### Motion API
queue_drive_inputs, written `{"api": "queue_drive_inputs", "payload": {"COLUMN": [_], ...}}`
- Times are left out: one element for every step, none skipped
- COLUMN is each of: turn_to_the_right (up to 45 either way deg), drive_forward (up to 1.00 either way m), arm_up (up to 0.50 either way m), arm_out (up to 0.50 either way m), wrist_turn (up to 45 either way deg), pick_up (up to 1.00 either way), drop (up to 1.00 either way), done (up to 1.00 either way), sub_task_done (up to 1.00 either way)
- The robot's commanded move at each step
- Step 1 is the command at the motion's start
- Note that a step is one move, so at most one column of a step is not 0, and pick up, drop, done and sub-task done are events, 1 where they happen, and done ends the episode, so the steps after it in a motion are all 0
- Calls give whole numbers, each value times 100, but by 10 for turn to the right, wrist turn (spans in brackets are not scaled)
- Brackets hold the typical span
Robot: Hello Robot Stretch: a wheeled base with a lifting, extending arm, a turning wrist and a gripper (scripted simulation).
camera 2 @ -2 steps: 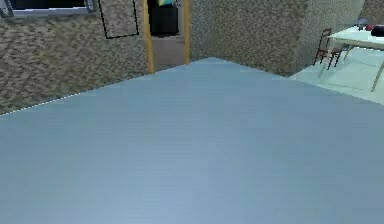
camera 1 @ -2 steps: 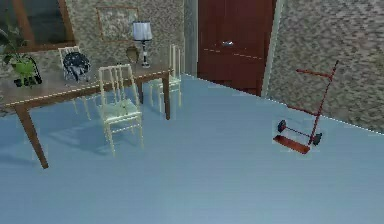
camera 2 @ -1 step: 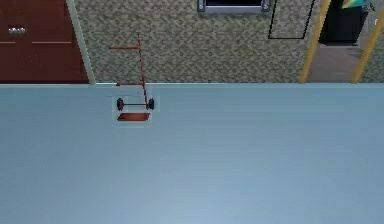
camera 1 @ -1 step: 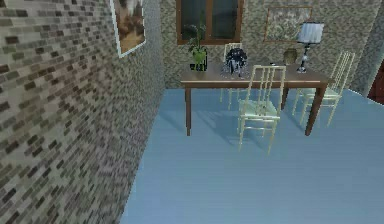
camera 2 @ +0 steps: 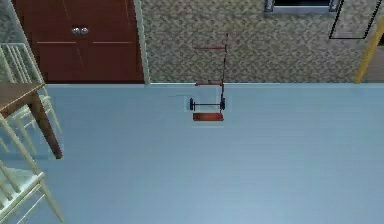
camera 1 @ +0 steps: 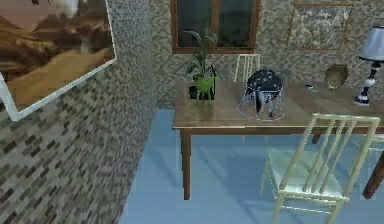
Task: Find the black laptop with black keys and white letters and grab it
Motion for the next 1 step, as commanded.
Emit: {"api": "queue_drive_inputs", "payload": {"turn_to_the_right": [0], "drive_forward": [50], "arm_up": [0], "arm_out": [0], "wrist_turn": [0], "pick_up": [0], "drop": [0], "done": [0], "sub_task_done": [0]}}
